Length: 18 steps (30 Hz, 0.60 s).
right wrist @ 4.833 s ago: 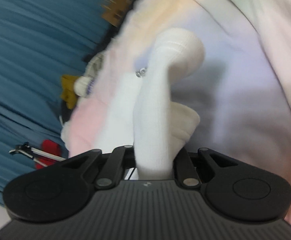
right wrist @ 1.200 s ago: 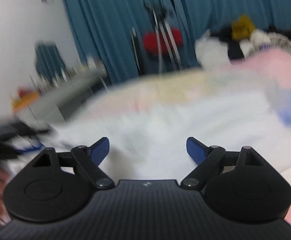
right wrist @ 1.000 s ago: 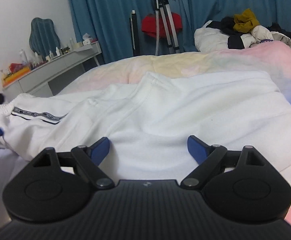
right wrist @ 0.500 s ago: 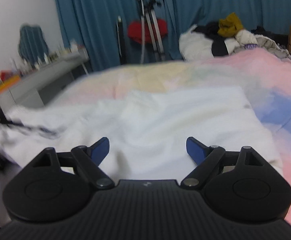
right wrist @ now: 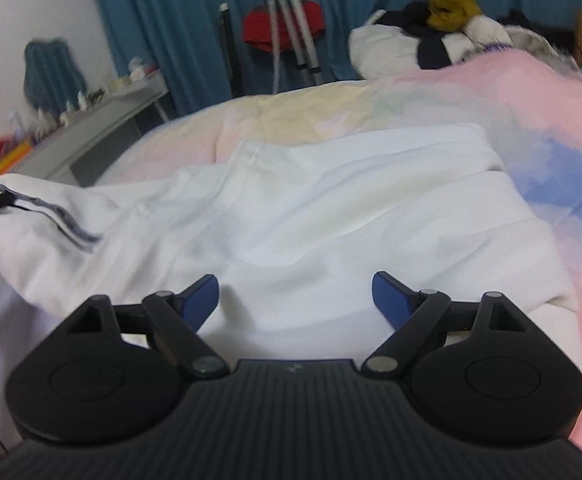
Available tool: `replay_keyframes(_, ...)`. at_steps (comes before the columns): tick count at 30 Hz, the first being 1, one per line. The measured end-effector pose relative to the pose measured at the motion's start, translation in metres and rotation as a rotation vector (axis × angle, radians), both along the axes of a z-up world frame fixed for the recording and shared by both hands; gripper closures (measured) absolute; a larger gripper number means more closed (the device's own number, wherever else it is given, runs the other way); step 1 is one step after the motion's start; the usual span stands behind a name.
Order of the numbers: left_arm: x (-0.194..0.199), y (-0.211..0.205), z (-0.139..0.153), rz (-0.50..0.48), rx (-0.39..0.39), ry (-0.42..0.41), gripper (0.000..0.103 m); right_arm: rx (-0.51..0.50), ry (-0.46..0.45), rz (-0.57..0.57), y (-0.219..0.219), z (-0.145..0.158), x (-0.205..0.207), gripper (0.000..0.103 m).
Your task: Fold clothes
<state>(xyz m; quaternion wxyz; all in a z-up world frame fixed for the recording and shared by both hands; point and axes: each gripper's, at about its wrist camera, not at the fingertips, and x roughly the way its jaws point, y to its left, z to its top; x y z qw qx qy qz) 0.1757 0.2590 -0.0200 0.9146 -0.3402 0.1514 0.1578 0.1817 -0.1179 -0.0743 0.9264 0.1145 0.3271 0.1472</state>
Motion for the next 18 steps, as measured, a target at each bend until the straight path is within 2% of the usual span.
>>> replay_keyframes(5,0.007,-0.098,0.045,-0.068,0.186,-0.112,0.084,0.061,-0.030,-0.095,-0.032,0.025,-0.003,0.018)
replay_keyframes(8,0.015,-0.172,0.046,-0.130,0.307,-0.152,0.083,0.124,-0.057,-0.167,-0.064,0.036,-0.005,0.018)
replay_keyframes(11,0.023,-0.250,0.015,-0.196,0.478,-0.157,0.078,0.199,-0.071,-0.241,-0.099,0.042,-0.007,0.017)
replay_keyframes(13,0.029,-0.288,-0.020,-0.273,0.618,-0.100,0.073,0.251,-0.074,-0.286,-0.121,0.042,-0.007,0.017)
replay_keyframes(16,0.037,-0.346,-0.073,-0.387,0.826,-0.014,0.069,0.328,-0.066,-0.316,-0.151,0.036,-0.008,0.016)
replay_keyframes(18,0.040,-0.360,-0.094,-0.443,0.953,0.032,0.069,0.416,-0.047,-0.309,-0.169,0.028,-0.007,0.015)
